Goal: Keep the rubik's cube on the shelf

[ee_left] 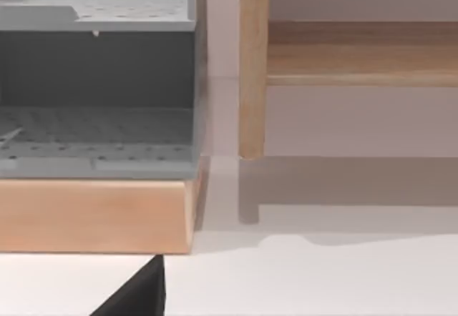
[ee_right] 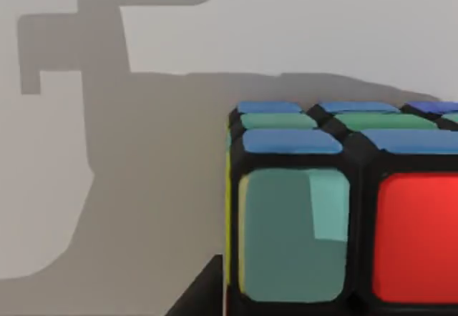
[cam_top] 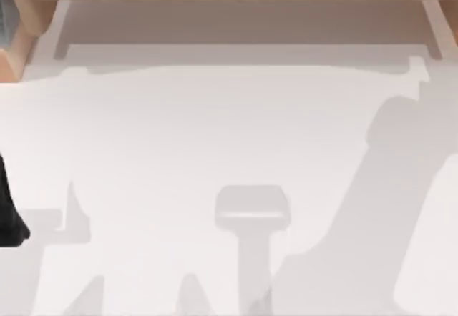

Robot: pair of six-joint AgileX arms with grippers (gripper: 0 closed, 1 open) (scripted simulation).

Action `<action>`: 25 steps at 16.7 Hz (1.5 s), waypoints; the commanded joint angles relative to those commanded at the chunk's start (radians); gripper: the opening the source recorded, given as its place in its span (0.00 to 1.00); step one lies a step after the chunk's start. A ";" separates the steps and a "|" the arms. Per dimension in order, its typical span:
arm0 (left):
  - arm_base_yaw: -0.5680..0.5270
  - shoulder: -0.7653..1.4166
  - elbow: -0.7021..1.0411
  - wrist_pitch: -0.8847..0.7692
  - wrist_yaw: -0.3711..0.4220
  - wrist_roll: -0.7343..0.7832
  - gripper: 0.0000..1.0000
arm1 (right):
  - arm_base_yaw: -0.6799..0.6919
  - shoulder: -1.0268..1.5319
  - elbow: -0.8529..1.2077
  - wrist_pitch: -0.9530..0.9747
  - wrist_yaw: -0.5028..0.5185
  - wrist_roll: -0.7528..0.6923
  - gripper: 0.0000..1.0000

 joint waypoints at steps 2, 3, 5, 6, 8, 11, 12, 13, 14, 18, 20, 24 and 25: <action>0.000 0.000 0.000 0.000 0.000 0.000 1.00 | 0.000 0.000 0.000 0.000 0.000 0.000 0.00; 0.000 0.000 0.000 0.000 0.000 0.000 1.00 | 0.000 0.000 0.000 0.000 0.000 0.000 0.00; 0.000 0.000 0.000 0.000 0.000 0.000 1.00 | 0.000 0.000 0.000 0.000 0.000 0.000 0.00; 0.000 0.000 0.000 0.000 0.000 0.000 1.00 | 0.000 0.000 0.000 0.000 0.000 0.000 0.00; 0.000 0.000 0.000 0.000 0.000 0.000 1.00 | -0.004 -0.002 0.001 -0.002 0.002 0.001 0.00; 0.000 0.000 0.000 0.000 0.000 0.000 1.00 | 0.005 -0.029 0.006 -0.055 0.060 -0.001 0.00; 0.000 0.000 0.000 0.000 0.000 0.000 1.00 | 0.011 -0.042 0.011 -0.086 0.096 -0.004 0.00; 0.000 0.000 0.000 0.000 0.000 0.000 1.00 | 0.020 -0.054 0.016 -0.119 0.137 -0.009 0.00; 0.000 0.000 0.000 0.000 0.000 0.000 1.00 | 0.032 -0.065 0.023 -0.153 0.180 -0.015 0.00; 0.000 0.000 0.000 0.000 0.000 0.000 1.00 | 0.082 -0.075 0.054 -0.247 0.275 -0.050 0.00; 0.000 0.000 0.000 0.000 0.000 0.000 1.00 | 0.084 -0.064 0.072 -0.262 0.276 -0.064 0.00; 0.000 0.000 0.000 0.000 0.000 0.000 1.00 | 0.040 -0.026 0.116 -0.218 0.152 -0.054 0.00; 0.000 0.000 0.000 0.000 0.000 0.000 1.00 | 0.026 -0.014 0.127 -0.197 0.105 -0.043 0.00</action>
